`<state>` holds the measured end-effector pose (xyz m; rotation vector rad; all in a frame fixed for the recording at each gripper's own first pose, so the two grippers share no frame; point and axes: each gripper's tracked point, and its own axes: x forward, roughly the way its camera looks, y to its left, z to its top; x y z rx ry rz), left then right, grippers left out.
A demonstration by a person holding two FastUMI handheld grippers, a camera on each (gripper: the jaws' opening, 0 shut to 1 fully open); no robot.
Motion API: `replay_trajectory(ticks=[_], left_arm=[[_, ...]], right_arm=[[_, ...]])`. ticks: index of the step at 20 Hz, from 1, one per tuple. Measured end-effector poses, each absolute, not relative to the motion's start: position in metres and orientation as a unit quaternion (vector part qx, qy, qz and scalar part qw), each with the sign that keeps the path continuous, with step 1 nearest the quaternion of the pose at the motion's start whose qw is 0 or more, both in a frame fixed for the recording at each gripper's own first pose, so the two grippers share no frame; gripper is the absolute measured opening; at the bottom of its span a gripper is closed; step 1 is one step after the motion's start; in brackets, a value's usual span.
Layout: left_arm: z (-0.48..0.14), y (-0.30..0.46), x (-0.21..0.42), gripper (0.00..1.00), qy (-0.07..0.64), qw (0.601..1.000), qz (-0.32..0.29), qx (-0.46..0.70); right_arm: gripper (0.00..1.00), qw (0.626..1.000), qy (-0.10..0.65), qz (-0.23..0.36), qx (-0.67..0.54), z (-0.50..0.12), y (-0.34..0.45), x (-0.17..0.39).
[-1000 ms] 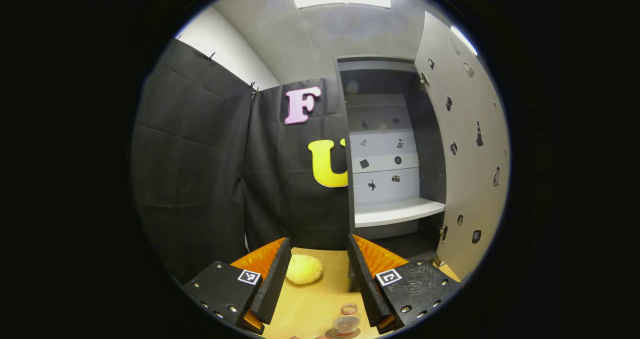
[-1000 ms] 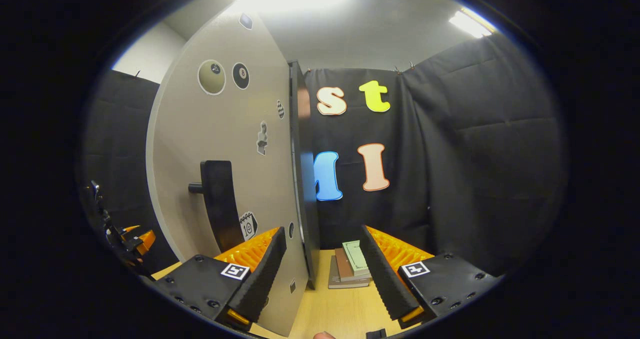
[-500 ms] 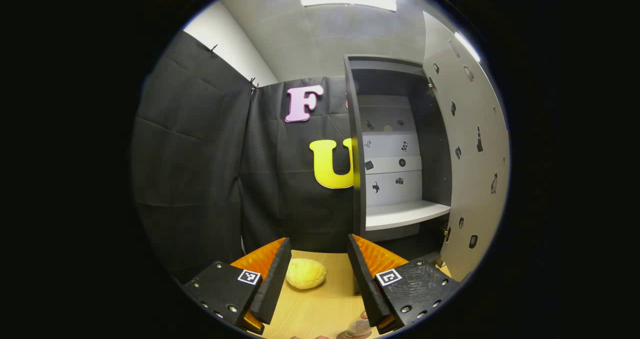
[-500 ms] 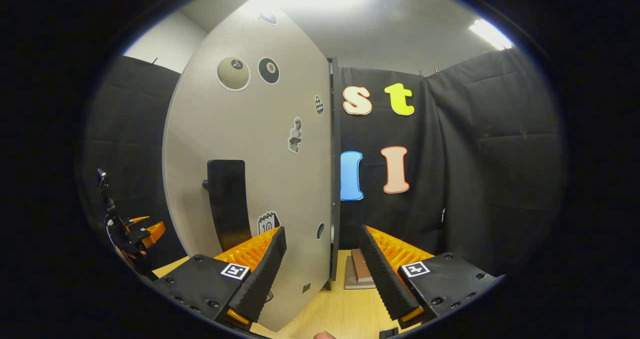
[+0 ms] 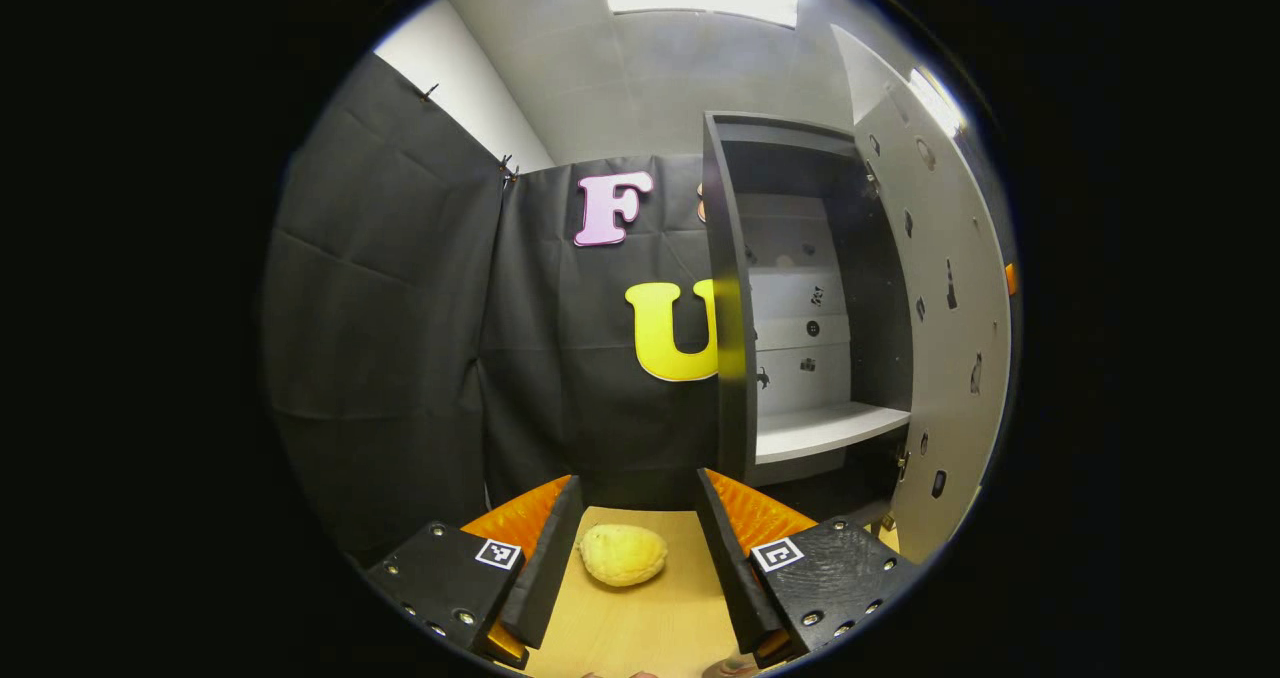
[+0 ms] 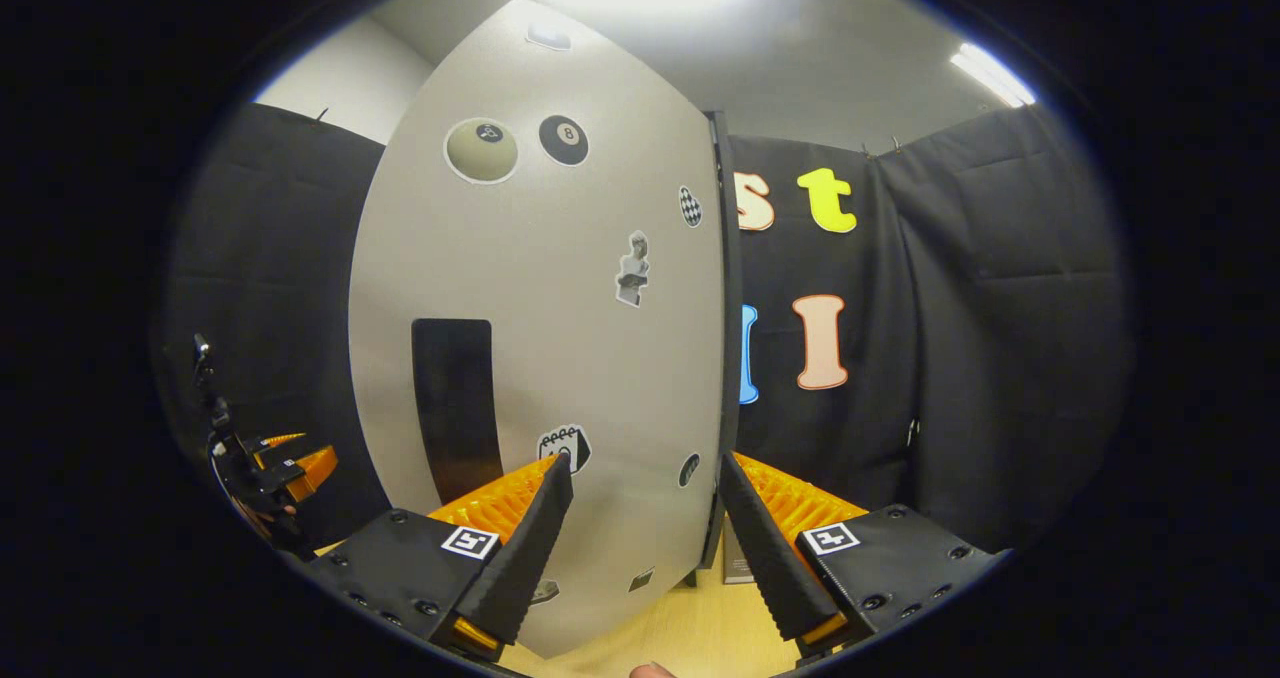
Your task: Open the cabinet door with the right hand, grasp the bottle in the cabinet with the left hand and place it on the coaster, then close the cabinet door with the right hand.
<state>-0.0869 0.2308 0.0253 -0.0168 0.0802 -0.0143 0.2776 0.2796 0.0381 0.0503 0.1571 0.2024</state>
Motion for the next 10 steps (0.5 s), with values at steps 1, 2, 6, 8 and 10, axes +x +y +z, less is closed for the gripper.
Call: replay_trajectory(ticks=[1, 2, 6, 8, 10], left_arm=[[0.025, 0.236, -0.087, 0.65, 0.04, 0.999, -0.008, -0.009], [0.024, 0.24, -0.088, 0.65, 0.041, 0.999, -0.008, -0.011], [0.019, 0.26, -0.091, 0.65, 0.043, 0.999, -0.005, -0.011], [0.017, 0.272, -0.093, 0.65, 0.043, 0.999, -0.002, -0.006], [0.015, 0.284, -0.096, 0.65, 0.045, 0.999, 0.003, -0.003]], right_arm=[[0.95, 0.991, 0.077, 0.105, 0.024, 0.038, 0.288, 0.282], [0.95, 0.991, 0.077, 0.108, 0.023, 0.038, 0.295, 0.286], [0.95, 0.989, 0.073, 0.128, 0.032, 0.038, 0.332, 0.303], [0.95, 0.987, 0.068, 0.141, 0.04, 0.04, 0.355, 0.312], [0.95, 0.985, 0.066, 0.153, 0.042, 0.041, 0.374, 0.324]])
